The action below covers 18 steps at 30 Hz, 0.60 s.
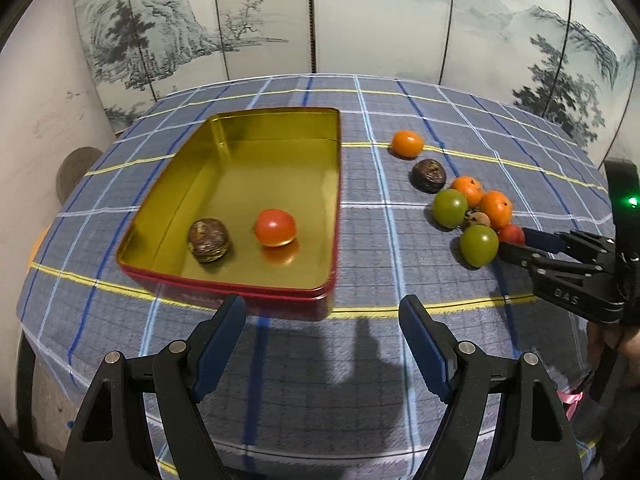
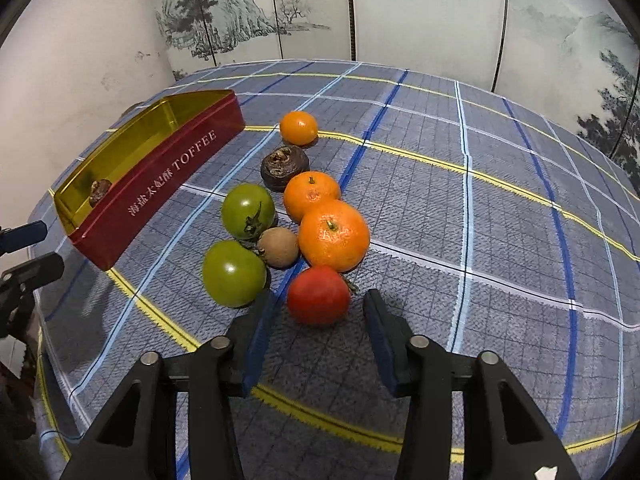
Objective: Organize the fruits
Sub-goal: 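Move the right tool back to the fruits and grasp another red tomato, then grasp the green tomato with the left tool while right holds red tomato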
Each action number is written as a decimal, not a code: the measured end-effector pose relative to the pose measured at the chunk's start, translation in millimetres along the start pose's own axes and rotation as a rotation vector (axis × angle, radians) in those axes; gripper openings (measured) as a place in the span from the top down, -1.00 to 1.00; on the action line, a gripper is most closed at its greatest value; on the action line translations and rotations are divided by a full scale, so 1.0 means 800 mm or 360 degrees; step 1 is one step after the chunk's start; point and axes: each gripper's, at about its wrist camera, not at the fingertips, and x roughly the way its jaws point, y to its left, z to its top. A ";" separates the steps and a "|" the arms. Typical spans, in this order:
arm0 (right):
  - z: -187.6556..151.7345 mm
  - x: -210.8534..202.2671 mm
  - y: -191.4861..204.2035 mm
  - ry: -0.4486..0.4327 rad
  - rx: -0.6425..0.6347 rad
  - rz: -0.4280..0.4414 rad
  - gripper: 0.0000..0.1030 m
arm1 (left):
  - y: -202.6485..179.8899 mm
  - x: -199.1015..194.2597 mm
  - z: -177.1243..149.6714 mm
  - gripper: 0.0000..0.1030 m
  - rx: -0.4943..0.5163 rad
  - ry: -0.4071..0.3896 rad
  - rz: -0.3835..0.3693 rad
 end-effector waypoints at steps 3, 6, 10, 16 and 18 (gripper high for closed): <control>0.002 0.006 -0.003 0.0001 0.0015 0.0000 0.30 | -0.011 0.003 0.002 -0.54 0.0027 0.0002 -0.0015; 0.002 0.008 -0.005 -0.0007 0.0027 0.0002 0.32 | -0.022 0.007 0.004 -0.54 0.0051 0.0008 -0.0027; 0.000 0.006 -0.005 -0.0015 0.0030 0.0012 0.37 | -0.038 0.012 0.007 -0.54 0.0083 0.0016 -0.0050; -0.006 0.000 -0.023 -0.0043 0.0064 -0.0065 0.40 | -0.059 0.014 0.013 -0.54 0.0125 -0.0001 -0.0092; -0.008 -0.003 -0.033 -0.0050 0.0086 -0.0092 0.40 | -0.067 0.013 0.016 -0.54 0.0150 -0.0012 -0.0100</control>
